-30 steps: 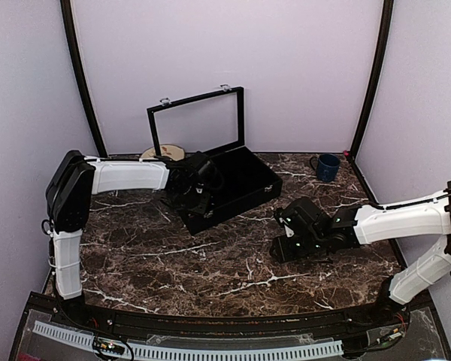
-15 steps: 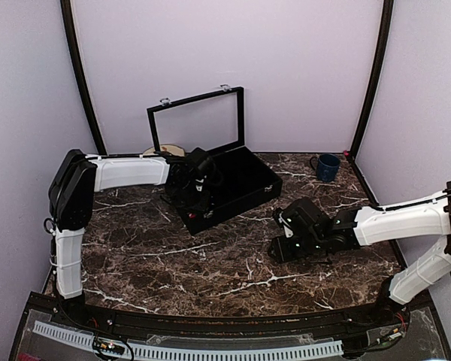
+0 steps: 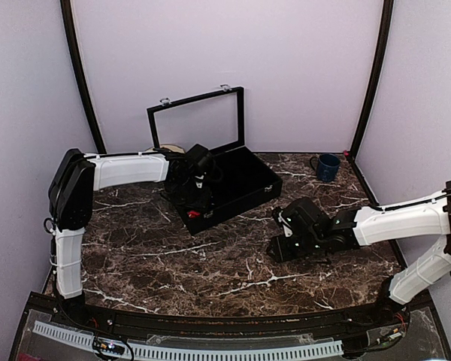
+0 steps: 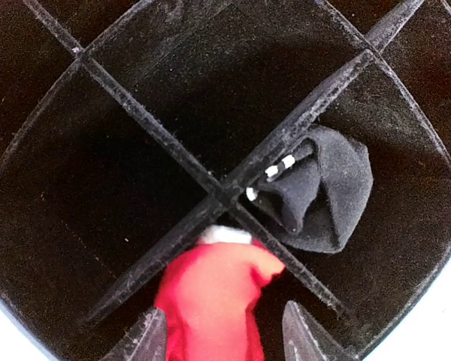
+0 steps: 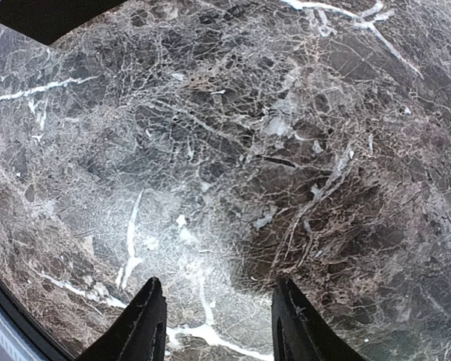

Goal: Roll the socks
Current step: Place the sock in the storage box.

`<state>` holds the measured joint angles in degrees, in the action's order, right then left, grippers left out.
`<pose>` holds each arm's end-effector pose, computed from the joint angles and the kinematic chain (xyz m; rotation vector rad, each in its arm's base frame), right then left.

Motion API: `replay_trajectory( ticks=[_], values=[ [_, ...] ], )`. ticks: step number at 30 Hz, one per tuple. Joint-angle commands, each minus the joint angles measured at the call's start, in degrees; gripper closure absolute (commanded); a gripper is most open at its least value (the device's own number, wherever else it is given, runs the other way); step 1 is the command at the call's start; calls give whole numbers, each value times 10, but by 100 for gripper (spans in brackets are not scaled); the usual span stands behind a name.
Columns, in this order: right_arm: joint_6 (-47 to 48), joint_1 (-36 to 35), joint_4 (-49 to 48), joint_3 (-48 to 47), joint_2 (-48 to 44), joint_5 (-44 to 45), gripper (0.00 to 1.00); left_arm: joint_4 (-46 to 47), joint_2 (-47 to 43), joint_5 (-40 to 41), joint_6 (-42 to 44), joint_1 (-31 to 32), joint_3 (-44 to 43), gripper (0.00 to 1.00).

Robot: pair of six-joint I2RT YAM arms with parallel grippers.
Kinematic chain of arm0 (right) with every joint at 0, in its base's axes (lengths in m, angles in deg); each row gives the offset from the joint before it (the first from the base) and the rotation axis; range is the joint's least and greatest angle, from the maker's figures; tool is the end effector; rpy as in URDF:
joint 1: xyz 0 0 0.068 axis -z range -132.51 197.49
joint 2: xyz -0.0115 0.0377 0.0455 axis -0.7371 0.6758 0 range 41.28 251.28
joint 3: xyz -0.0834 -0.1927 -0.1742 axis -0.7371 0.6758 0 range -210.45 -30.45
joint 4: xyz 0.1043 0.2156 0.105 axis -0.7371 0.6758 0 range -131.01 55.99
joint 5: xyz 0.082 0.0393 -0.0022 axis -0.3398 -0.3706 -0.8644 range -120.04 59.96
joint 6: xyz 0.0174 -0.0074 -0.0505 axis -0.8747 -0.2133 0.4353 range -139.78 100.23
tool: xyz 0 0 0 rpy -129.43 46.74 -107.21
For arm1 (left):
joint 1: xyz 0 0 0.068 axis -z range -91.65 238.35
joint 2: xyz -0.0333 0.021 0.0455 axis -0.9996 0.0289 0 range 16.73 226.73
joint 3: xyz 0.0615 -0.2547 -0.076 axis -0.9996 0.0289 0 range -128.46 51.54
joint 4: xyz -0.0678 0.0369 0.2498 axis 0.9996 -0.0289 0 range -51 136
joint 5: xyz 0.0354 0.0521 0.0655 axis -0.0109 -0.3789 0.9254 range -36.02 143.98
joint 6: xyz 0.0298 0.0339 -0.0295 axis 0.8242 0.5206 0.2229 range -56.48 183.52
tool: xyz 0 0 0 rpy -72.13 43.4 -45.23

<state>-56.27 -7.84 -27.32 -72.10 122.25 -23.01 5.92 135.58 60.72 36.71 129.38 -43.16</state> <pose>0.1582 0.2213 0.1780 -0.3671 2.5354 0.5058 0.3370 -0.2877 0.2008 0.2980 2.6797 -0.2125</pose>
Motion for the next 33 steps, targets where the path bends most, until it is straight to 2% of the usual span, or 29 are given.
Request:
replay_trajectory(
  ticks=[1, 20, 24, 29, 31, 33],
  values=[
    [2, 7, -16, -9, 12, -5, 54, -83, -25, -8, 1, 3, 14, 44],
    [22, 14, -20, -41, 56, -23, 54, -68, -81, 18, 17, 3, -26, 46],
    [27, 16, -20, -48, 64, -27, 54, -57, -87, 20, 23, 3, -35, 51],
    [32, 19, -20, -55, 72, -31, 54, -56, -82, 20, 35, 3, -37, 64],
    [33, 20, -20, -55, 74, -32, 54, -57, -77, 13, 37, 3, -35, 77],
    [33, 22, -21, -55, 74, -33, 54, -57, -70, 3, 38, 3, -33, 85]
  ],
)
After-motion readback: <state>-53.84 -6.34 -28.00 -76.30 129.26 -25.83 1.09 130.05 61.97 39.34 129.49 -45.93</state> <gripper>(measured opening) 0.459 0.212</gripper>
